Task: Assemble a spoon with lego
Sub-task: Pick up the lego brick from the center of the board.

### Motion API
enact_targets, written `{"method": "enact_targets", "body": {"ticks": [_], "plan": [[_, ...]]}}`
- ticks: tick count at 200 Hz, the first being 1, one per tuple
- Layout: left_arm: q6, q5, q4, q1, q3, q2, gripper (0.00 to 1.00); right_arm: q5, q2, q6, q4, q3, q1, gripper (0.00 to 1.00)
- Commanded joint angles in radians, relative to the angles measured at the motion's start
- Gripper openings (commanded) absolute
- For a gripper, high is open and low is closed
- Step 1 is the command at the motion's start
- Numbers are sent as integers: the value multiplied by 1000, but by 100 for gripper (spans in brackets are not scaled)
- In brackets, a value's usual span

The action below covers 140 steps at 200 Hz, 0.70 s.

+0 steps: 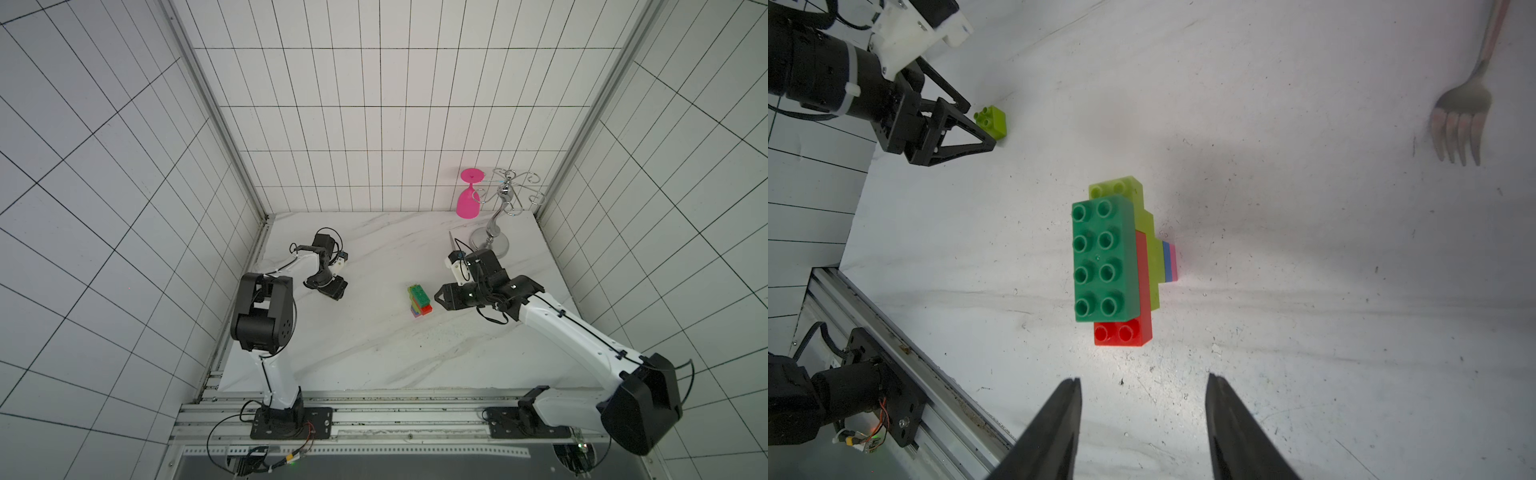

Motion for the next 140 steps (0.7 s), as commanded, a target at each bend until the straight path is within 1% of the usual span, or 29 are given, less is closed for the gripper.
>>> {"method": "enact_targets", "body": {"ticks": [1, 10, 23, 44, 50, 57, 63, 68, 119, 135, 140], "plan": [[251, 49, -33, 11, 37, -21, 79, -16, 11, -14, -6, -7, 2, 52], [308, 53, -35, 11, 49, -14, 78, -21, 9, -14, -3, -7, 1, 52], [362, 94, -51, 15, 73, -1, 77, -21, 8, -15, -4, -7, 2, 52], [404, 163, -108, 11, 120, 37, 75, -24, 12, -16, -4, -7, 1, 52], [409, 184, -125, 9, 131, 49, 73, -26, 15, -14, -3, -4, 1, 52], [410, 191, -135, 7, 140, 65, 68, -30, 19, -14, -4, -3, 2, 52], [412, 190, -148, 5, 145, 79, 63, -33, 21, -15, -5, -2, 1, 51], [414, 185, -155, 1, 147, 89, 61, -34, 23, -15, -6, -2, 2, 51], [393, 53, -133, -6, 179, 152, 61, -38, 20, -17, -10, -4, 1, 51], [394, 50, -133, -6, 187, 165, 60, -38, 23, -19, -12, -4, 2, 52], [396, 58, -134, -7, 185, 166, 57, -36, 22, -19, -12, -4, 2, 51]]}}
